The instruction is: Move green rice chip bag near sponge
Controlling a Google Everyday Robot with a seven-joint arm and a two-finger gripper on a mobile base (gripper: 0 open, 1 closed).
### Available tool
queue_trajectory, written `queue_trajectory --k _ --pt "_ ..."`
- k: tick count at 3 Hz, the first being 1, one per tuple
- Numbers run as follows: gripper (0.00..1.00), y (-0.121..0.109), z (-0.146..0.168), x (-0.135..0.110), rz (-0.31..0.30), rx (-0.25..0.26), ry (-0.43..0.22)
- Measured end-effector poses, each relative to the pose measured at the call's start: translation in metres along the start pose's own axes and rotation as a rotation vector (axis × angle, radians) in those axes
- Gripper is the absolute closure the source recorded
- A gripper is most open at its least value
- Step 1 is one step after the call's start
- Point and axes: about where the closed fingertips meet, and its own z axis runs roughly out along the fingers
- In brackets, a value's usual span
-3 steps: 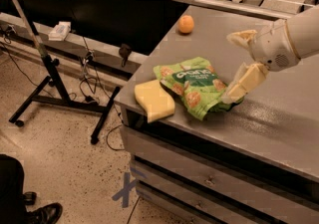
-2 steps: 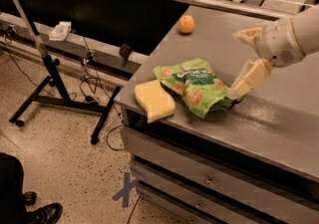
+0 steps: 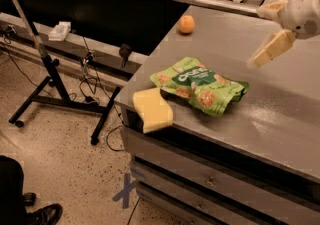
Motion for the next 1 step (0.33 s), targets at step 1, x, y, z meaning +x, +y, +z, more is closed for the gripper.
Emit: queue_trajectory --k 1 --pt "0.00 -0.0130 -0.0163 -0.0120 -0.023 0.044 -0.014"
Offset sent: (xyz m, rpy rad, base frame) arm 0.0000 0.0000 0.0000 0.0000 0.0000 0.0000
